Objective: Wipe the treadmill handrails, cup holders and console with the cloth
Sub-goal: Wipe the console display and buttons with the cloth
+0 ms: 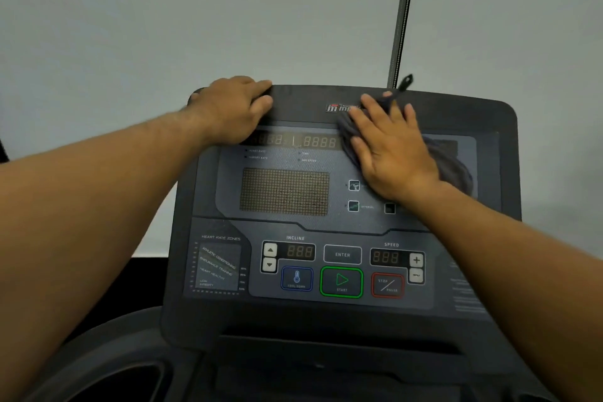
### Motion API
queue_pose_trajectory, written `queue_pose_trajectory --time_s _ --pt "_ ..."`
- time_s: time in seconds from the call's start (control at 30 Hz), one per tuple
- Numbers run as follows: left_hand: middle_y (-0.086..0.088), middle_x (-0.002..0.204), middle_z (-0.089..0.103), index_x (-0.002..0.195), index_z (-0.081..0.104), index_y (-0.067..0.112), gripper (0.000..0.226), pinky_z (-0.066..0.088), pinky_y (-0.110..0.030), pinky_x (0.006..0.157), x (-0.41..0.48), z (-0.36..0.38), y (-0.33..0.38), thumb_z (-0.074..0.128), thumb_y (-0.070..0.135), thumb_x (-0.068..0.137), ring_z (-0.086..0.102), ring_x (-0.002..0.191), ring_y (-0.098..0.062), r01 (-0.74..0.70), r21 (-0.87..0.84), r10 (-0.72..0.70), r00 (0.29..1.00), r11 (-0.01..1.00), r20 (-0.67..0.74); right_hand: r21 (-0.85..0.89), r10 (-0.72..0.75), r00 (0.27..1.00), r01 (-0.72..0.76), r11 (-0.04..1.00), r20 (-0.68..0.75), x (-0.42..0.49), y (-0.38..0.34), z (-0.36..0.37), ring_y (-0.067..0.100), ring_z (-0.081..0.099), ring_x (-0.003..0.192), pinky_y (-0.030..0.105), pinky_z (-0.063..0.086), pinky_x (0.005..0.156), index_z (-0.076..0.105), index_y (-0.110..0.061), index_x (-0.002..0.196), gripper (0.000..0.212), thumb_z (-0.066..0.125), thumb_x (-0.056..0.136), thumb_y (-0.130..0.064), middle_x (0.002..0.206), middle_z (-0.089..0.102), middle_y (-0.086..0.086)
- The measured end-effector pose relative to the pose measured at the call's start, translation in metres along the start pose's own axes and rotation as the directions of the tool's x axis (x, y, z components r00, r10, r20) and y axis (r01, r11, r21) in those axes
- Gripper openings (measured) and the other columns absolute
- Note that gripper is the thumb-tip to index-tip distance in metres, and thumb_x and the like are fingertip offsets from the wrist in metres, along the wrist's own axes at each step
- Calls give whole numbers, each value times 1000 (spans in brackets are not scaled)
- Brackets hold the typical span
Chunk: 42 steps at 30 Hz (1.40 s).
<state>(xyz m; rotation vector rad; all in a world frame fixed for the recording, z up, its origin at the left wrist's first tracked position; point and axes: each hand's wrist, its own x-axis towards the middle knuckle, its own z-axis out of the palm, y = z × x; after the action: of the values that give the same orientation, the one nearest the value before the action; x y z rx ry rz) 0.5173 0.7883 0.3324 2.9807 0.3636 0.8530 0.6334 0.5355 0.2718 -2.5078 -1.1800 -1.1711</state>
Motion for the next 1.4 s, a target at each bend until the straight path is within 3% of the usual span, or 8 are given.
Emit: queue_pose_trajectory --time_s 0.17,0.3,0.43,0.63,0.9,1.1,1.27,1.4 --pt "3 149 42 145 38 37 64 31 -60 107 3 1 2 17 59 89 37 136 -29 47 -28 -48 998 999 -28 -24 -124 992 125 992 37 -9 -41 9 38 29 140 55 14 115 37 -18 147 54 25 98 -40 155 32 7" --pt "7 151 39 146 34 39 59 27 -65 106 2 -4 -2 19 56 92 34 138 -27 47 -25 -47 999 999 28 -40 -259 963 262 964 71 -32 -6 3 40 37 135 60 20 111 43 -16 143 53 30 97 -38 151 39 11" --pt "8 150 41 147 35 37 68 31 -59 107 1 -2 -3 17 60 85 35 138 -26 30 -61 -29 999 998 16 -32 -113 991 115 993 71 -13 25 -6 38 27 141 58 10 114 35 -19 147 59 21 96 -45 157 28 8" --pt "8 149 41 147 33 38 67 29 -64 106 1 3 -4 19 61 85 34 138 -25 21 -85 -22 1000 996 -5 -24 7 1000 -8 1000 -28 23 -38 3 39 23 142 54 7 116 30 -19 150 55 25 99 -40 158 24 7" --pt "8 153 37 149 32 31 65 30 -59 109 -8 -9 -3 19 54 89 33 140 -24 6 -71 -4 999 997 33 -30 -324 941 328 944 96 -16 -22 4 41 38 134 58 21 111 43 -15 143 53 29 98 -38 151 39 10" --pt "3 126 58 123 49 28 36 42 -54 97 -12 -15 -6 30 42 95 52 115 -27 -7 -86 11 998 996 57 -26 -84 996 85 996 29 18 -13 -4 36 22 143 54 7 115 32 -20 149 57 21 98 -42 158 25 6" --pt "-4 148 45 146 35 23 44 35 -44 110 -21 -15 -11 36 33 103 42 134 -29 -13 -116 13 1000 993 5 -20 -8 1000 7 1000 -24 43 -84 9 37 20 143 51 5 117 25 -19 151 53 25 102 -38 160 18 6" --pt "-7 137 50 133 48 11 34 38 -37 101 -34 -10 -31 37 22 103 47 126 -30 18 -114 -35 989 993 -145 -37 -247 967 250 968 57 23 -103 12 39 30 139 54 16 114 35 -15 147 53 28 100 -37 155 31 10"
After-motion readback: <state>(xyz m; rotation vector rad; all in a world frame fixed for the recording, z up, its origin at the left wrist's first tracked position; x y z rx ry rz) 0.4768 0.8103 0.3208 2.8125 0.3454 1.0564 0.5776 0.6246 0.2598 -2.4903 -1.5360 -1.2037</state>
